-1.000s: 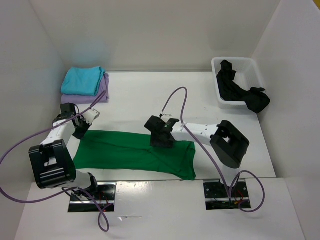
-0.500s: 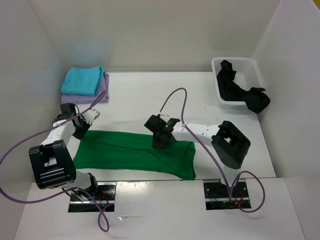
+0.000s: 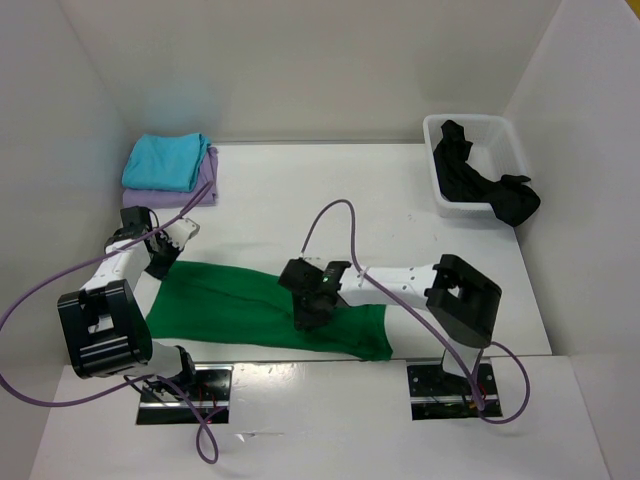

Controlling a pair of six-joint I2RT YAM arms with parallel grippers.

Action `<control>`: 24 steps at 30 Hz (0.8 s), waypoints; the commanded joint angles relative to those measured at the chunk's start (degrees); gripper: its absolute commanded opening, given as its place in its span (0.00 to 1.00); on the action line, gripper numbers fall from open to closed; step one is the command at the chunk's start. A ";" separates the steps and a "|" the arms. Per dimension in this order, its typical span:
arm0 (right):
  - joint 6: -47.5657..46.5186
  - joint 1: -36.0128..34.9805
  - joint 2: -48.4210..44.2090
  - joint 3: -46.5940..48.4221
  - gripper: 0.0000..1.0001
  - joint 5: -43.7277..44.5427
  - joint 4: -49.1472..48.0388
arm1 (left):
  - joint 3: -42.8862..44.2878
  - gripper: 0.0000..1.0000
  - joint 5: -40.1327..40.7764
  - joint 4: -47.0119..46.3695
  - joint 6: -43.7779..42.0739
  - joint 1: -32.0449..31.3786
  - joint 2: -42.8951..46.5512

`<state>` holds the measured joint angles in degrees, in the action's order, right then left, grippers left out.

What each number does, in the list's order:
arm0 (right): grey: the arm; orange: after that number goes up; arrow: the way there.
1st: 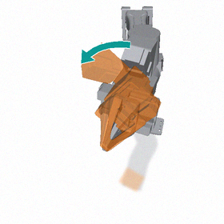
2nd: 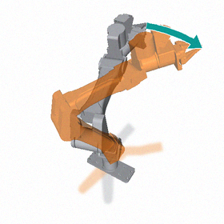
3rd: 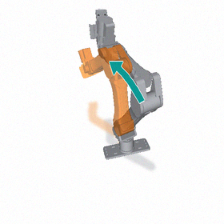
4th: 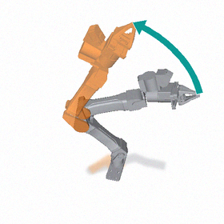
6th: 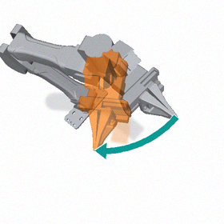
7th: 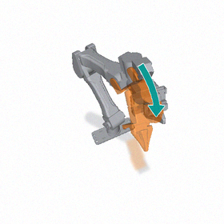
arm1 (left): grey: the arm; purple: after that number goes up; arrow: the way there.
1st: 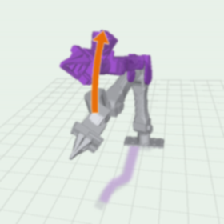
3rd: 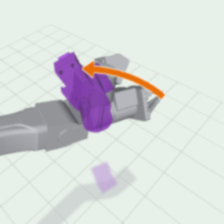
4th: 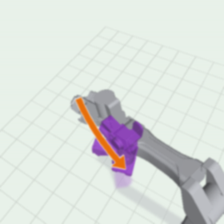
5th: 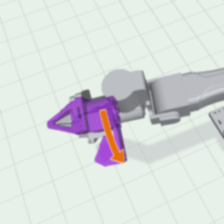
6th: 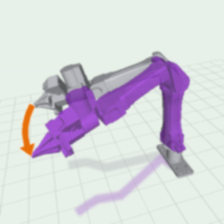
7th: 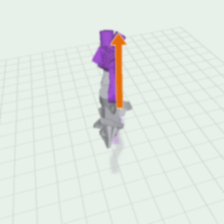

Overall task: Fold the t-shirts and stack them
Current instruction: Fold the other side of the tshirt into a rectangle

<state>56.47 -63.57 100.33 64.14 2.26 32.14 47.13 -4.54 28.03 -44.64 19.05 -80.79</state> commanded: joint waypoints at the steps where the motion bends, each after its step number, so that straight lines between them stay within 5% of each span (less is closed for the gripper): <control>1: 0.31 -2.26 -1.55 1.69 0.40 -0.77 1.51 | -0.02 0.20 -0.12 -0.60 0.08 0.20 1.52; 9: 3.11 -3.58 -8.04 0.47 0.46 -3.14 4.15 | -0.03 0.22 1.72 -0.09 -0.45 0.20 2.04; 15: 17.51 -1.13 -21.82 -5.76 0.50 7.74 15.13 | -0.03 0.36 4.62 3.25 -2.29 0.72 3.10; 19: 23.60 10.61 -34.83 -14.90 0.57 14.16 16.20 | 1.29 0.46 4.63 8.52 -3.43 1.95 4.33; 24: 13.25 27.77 -41.62 -20.37 0.60 12.25 8.66 | 5.85 0.60 2.34 17.83 -5.98 5.12 6.17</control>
<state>73.60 -41.76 59.16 45.41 12.38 43.68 48.99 -0.32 38.83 -48.23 22.50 -76.95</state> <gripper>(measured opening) 0.601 0.578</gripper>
